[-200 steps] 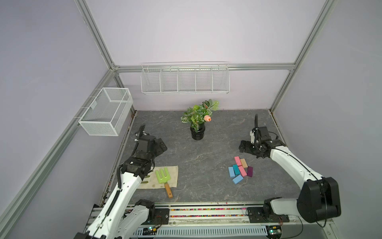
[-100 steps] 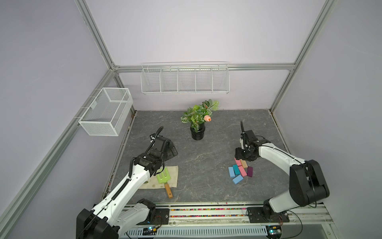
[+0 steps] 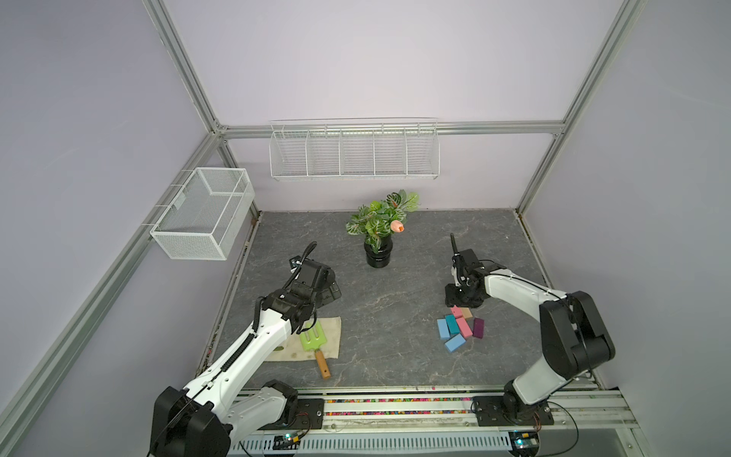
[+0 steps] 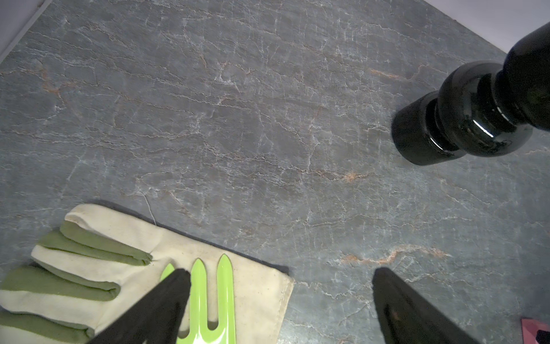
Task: Assemble the number 8 with building blocks
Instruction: Pick up the building block from the center of the board.
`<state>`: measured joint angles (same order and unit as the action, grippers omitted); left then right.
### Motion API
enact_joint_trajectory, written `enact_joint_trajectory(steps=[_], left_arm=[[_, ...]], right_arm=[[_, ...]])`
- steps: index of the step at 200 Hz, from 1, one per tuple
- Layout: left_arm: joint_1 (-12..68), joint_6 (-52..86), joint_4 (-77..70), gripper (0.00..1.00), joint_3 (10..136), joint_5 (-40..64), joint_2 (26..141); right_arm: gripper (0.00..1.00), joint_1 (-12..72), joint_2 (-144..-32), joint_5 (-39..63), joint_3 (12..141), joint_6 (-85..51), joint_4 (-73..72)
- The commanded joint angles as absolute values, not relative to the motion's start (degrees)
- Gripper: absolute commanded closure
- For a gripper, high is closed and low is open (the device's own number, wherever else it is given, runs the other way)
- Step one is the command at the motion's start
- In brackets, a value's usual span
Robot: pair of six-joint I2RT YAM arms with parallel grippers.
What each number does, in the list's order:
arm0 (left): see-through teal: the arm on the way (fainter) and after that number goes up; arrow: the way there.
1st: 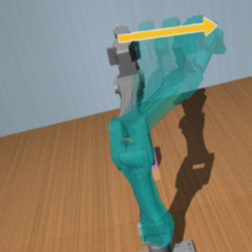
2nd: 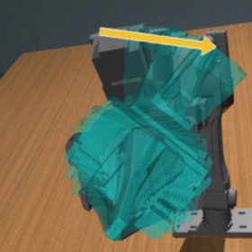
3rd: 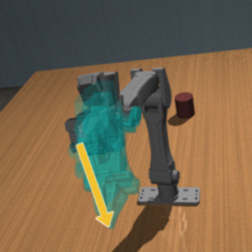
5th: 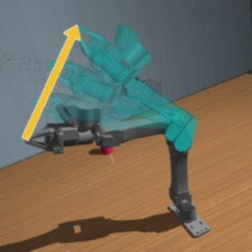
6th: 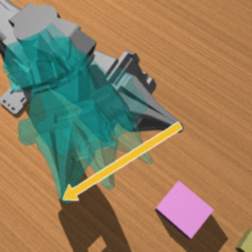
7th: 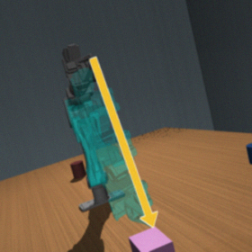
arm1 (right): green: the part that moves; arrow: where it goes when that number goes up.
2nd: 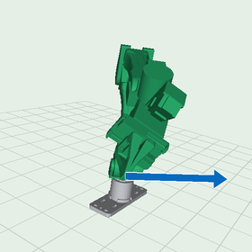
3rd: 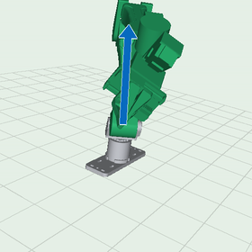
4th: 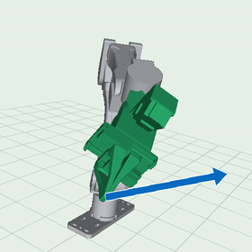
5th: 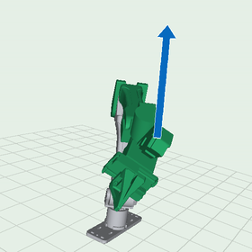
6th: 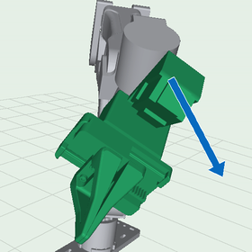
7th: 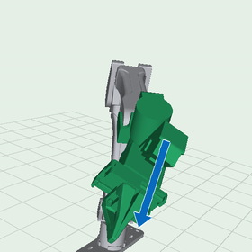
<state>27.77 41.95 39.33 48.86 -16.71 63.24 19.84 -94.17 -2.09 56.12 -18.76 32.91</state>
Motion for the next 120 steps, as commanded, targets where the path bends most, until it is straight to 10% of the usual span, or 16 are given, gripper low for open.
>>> enact_joint_trajectory(steps=[1,120], left_arm=[[28.05,43.41,39.29,0.00,49.08,-18.24,62.94],[28.04,44.21,38.85,0.00,47.64,-19.07,61.52]], right_arm=[[0.48,20.82,-96.77,-1.92,57.30,-18.03,32.75],[0.51,23.63,-89.94,-4.16,56.63,-16.81,33.09]])
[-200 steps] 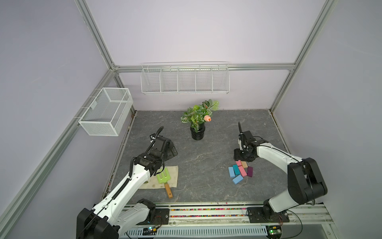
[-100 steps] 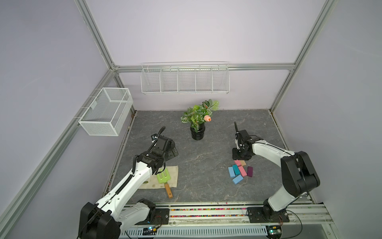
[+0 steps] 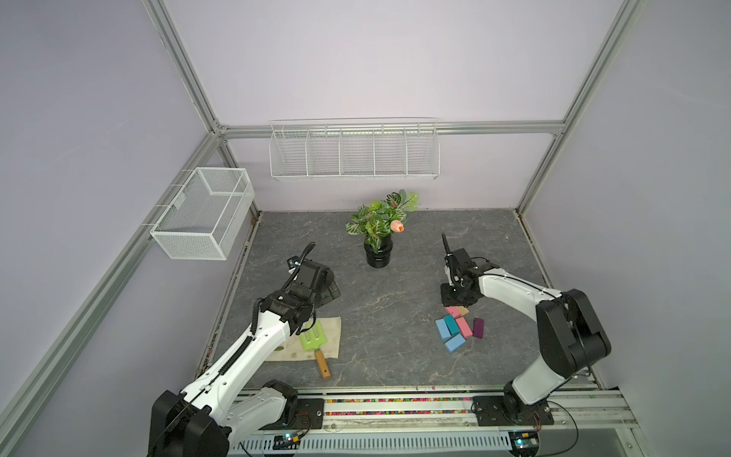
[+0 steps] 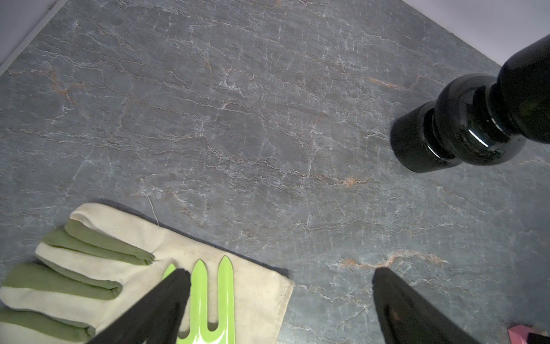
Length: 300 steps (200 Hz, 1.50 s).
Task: Assemble the number 8 with building blocks
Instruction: Pick up the building block from the center of the board.
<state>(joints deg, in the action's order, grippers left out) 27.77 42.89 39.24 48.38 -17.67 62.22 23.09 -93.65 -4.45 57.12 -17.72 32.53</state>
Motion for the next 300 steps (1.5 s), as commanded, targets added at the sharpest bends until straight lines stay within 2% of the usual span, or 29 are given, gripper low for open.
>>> enact_joint_trajectory(steps=[1,77,223,300], left_arm=[[28.04,44.21,38.85,0.01,47.64,-19.07,61.52],[28.04,44.48,38.50,0.00,47.41,-18.28,61.78],[28.04,44.28,38.14,0.00,47.49,-18.37,61.62],[28.04,44.25,37.88,0.01,47.28,-18.49,61.70]], right_arm=[[0.51,23.64,-89.93,-4.14,56.66,-16.84,33.20],[0.58,24.95,-90.95,-3.39,53.46,-17.11,33.70],[0.54,24.89,-101.10,-7.37,57.71,-19.41,34.28],[0.91,24.99,-100.30,-2.69,58.10,-20.93,33.05]])
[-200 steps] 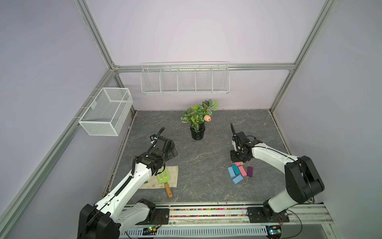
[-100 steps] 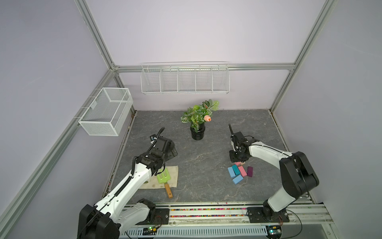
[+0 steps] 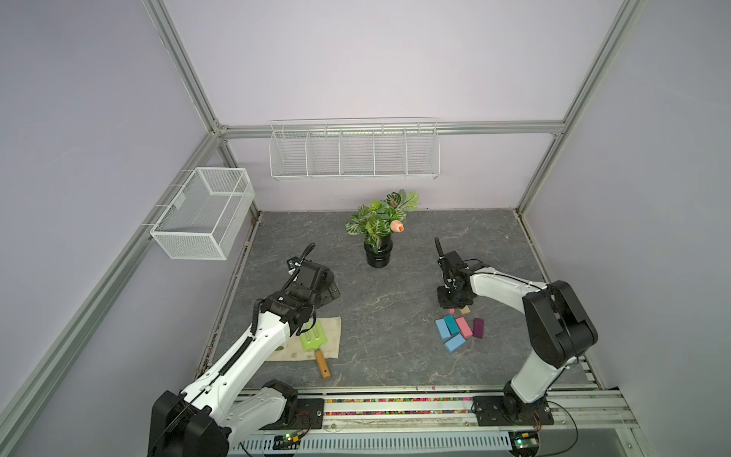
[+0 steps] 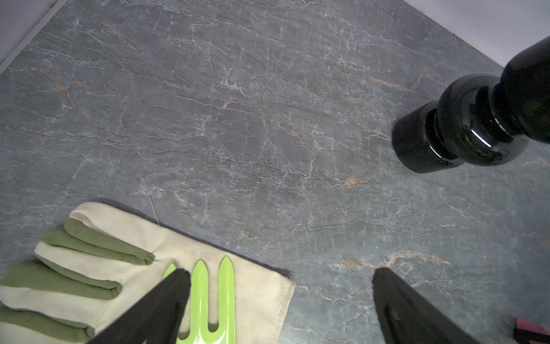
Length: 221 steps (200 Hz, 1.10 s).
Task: Assemble the number 8 with building blocks
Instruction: Pick up the building block from the center of the board, then place the building block at the center of the board.
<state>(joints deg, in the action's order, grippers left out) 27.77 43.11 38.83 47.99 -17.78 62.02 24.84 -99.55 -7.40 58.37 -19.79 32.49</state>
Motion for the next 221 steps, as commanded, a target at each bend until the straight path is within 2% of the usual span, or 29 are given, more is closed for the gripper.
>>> enact_joint_trajectory(steps=[1,58,125,143,184,221], left_arm=[[28.04,44.18,37.88,0.00,47.24,-18.47,61.66],[28.04,44.18,37.88,0.00,46.99,-18.63,60.93],[28.06,43.91,37.97,0.01,47.24,-18.50,61.35],[28.09,43.83,37.97,0.01,47.45,-18.54,61.35],[28.04,43.34,38.27,0.00,47.87,-18.63,61.17],[28.04,42.98,38.50,0.00,47.85,-19.38,60.73]], right_arm=[[0.91,24.97,-100.25,-2.44,58.14,-21.01,33.05],[0.91,26.19,-98.57,9.22,61.96,-28.42,26.14],[0.74,26.11,-103.57,13.16,61.76,-41.75,12.30],[0.71,26.17,-105.89,15.30,62.13,-44.08,9.20],[0.72,26.24,-107.79,15.28,59.51,-51.65,0.22],[0.72,26.28,-105.30,12.64,58.52,-51.40,2.23]])
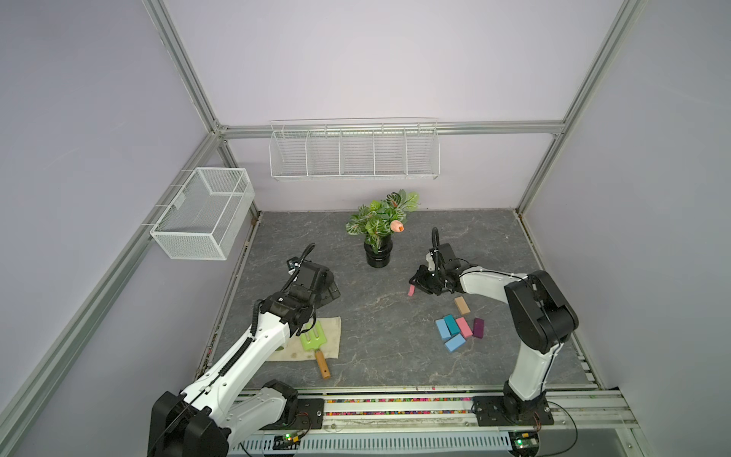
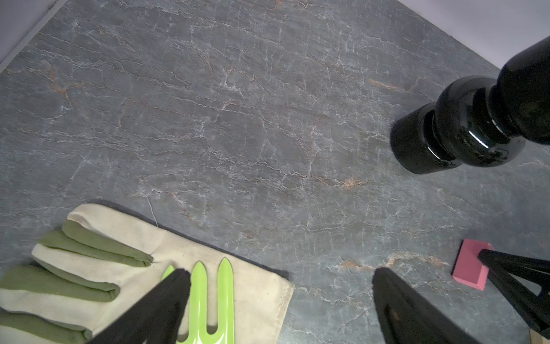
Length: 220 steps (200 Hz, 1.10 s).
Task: Assemble the number 8 with building blocks
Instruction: Place the building block at the center of the board, then move the building block to the center of the board.
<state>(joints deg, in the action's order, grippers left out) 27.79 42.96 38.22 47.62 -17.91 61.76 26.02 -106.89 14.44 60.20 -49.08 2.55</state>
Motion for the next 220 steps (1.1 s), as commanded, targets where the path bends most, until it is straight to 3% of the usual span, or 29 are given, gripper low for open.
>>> enact_joint_trajectory(steps=[1,24,91,134,168,220], left_arm=[[28.04,42.98,38.50,0.00,47.88,-19.36,60.73],[28.04,42.80,38.75,0.00,48.33,-19.35,60.73],[28.08,42.93,38.41,0.01,47.16,-19.16,59.55],[28.04,43.08,38.40,0.01,46.85,-19.32,58.70],[28.04,43.16,38.32,0.00,46.76,-19.25,58.50],[28.04,43.26,38.28,0.00,46.86,-18.90,58.61]], right_arm=[[0.72,26.32,-105.17,12.52,58.44,-51.41,2.34],[0.65,26.37,-101.82,9.66,55.54,-52.74,5.41],[0.62,26.34,-93.88,6.77,45.01,-54.32,5.42],[0.57,26.52,-89.42,6.30,44.98,-51.85,5.66],[0.62,27.42,-85.79,4.16,46.98,-50.19,10.09],[0.64,27.51,-88.91,6.68,47.44,-50.19,7.43]])
